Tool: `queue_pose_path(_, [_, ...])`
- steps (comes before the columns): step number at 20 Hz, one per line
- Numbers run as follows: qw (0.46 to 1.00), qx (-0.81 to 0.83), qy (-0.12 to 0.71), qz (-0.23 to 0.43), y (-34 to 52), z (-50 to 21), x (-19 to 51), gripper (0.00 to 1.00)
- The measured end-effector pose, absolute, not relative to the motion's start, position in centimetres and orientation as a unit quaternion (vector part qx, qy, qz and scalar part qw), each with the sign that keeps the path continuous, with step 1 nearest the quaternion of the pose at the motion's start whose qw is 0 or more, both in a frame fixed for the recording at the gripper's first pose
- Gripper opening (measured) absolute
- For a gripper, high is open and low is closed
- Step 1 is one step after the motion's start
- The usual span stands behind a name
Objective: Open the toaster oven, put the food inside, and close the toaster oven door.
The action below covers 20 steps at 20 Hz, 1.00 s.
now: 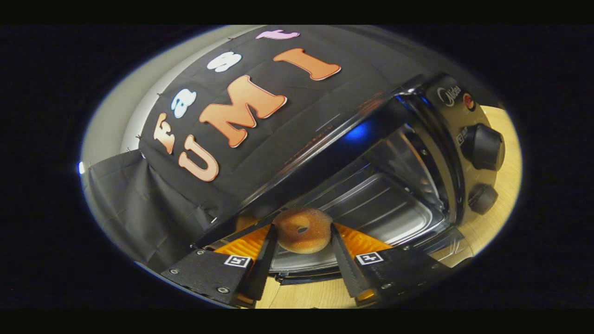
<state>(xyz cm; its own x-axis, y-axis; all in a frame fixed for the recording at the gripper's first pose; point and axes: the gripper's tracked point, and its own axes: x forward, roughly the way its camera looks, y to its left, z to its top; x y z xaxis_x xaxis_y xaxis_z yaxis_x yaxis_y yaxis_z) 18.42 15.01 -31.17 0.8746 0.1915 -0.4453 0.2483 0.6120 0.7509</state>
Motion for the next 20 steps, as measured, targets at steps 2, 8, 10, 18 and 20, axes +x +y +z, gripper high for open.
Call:
queue_pose_path(2, [0.864, 0.438, 0.250, -0.014, 15.2, -31.0, 18.3, 0.72])
queue_pose_path(8, [0.876, 0.407, 0.257, -0.012, 15.4, -30.8, 17.5, 0.82])
queue_pose_path(10, [0.879, 0.400, 0.260, -0.004, 15.7, -30.3, 16.9, 0.85])
queue_pose_path(18, [0.877, 0.407, 0.252, 0.045, 17.8, -26.3, 13.0, 0.89])
queue_pose_path(20, [0.872, 0.424, 0.239, 0.047, 17.6, -25.0, 12.0, 0.89])
